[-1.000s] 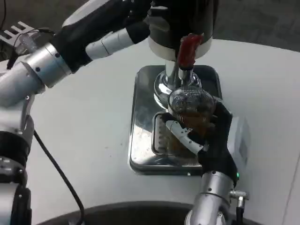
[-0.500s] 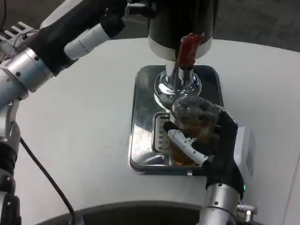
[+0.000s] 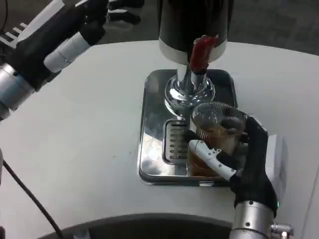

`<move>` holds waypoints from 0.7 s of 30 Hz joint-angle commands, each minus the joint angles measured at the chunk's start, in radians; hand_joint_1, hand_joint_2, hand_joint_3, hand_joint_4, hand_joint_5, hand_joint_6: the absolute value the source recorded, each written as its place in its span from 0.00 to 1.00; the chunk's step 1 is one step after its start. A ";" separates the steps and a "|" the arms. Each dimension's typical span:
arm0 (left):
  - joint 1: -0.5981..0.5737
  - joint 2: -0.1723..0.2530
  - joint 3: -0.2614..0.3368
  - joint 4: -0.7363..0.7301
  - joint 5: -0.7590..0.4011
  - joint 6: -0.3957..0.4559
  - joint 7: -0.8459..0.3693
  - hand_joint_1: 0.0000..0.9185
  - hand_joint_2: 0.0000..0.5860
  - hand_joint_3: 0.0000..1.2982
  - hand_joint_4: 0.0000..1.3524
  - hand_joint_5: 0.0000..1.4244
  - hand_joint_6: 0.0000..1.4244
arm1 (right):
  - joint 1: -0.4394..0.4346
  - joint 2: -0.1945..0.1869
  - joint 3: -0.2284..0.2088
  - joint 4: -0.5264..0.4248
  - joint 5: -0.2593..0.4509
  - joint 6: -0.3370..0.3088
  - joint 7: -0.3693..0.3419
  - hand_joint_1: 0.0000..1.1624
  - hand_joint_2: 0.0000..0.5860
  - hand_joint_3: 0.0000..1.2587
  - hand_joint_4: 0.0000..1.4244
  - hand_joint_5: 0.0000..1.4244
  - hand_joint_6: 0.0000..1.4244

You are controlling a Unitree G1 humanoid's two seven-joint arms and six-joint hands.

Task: Grasp the cup under the faucet to collect the drink, then remove the cup.

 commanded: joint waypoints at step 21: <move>0.440 0.063 -0.003 -0.210 0.072 0.045 0.187 0.00 0.00 0.12 0.12 0.16 0.15 | 0.169 0.044 0.060 -0.292 -0.111 0.081 0.132 0.82 0.25 0.71 0.71 0.70 0.56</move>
